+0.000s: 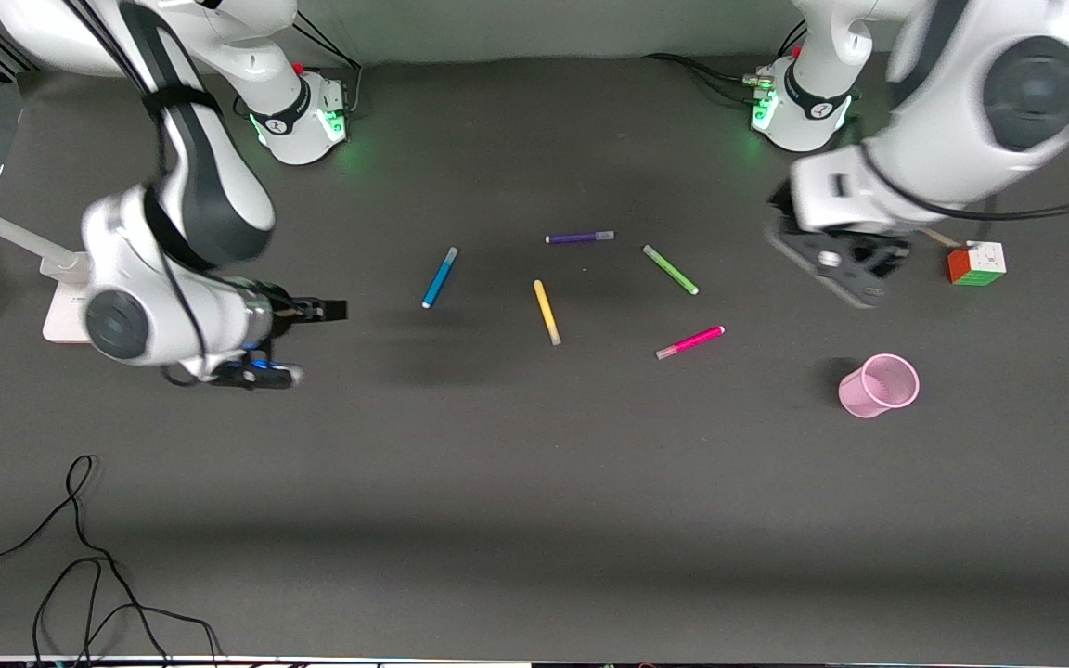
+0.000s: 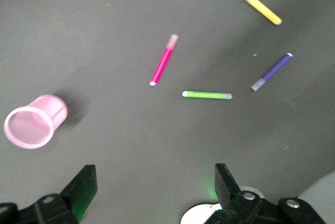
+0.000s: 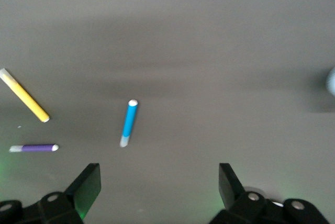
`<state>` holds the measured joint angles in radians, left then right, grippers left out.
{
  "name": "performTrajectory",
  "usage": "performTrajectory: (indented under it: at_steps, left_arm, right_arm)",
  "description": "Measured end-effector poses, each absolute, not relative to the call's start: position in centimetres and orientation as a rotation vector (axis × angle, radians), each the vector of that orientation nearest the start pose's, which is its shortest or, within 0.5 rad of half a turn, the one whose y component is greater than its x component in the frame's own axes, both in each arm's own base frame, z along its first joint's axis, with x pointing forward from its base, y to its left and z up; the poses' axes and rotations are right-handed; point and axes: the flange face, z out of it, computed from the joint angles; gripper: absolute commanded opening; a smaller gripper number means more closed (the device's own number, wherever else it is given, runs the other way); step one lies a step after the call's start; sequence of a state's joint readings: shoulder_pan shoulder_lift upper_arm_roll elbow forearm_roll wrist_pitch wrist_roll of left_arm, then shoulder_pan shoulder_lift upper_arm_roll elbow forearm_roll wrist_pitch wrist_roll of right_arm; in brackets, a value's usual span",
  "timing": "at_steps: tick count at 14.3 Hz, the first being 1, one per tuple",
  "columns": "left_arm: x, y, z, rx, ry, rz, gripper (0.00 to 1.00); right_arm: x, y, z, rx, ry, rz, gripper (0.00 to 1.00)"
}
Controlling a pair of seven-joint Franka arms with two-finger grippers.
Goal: Place pink and blue markers in matching cups
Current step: 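Move the right gripper to the blue marker while the left gripper reaches pink, then close the right gripper on the blue marker while the left gripper grasps pink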
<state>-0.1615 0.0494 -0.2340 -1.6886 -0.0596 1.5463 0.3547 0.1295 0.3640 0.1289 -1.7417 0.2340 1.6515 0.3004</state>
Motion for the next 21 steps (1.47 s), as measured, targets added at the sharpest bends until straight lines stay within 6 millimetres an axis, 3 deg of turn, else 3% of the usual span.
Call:
performTrajectory:
  at_steps: [4,6,8,11,17,21]
  left_arm:
    - [49.2,-24.8,50.9,-2.929,1.250,0.317,1.00]
    - [47.9,-24.7,48.6,-2.916,1.250,0.314,1.00]
    - [46.9,-24.2,46.4,-2.898,1.274,0.309,1.00]
    - [46.5,-23.3,43.1,-2.872,1.342,0.284,1.00]
    - [45.2,-22.2,34.1,-2.874,1.365,0.183,0.99]
    - [46.7,-22.4,28.0,-2.914,1.363,0.117,0.99]
  right_arm:
    - [56.9,18.1,26.4,-2.838,0.399,0.821,1.00]
    - [55.2,19.3,23.0,-2.820,0.454,0.807,1.00]
    - [53.4,21.2,20.9,-2.830,0.466,0.797,1.00]
    - [52.4,23.3,20.2,-2.850,0.487,0.791,1.00]
    - [52.4,23.3,20.1,-2.850,0.497,0.793,1.00]
    - [52.3,23.3,20.0,-2.846,0.504,0.798,1.00]
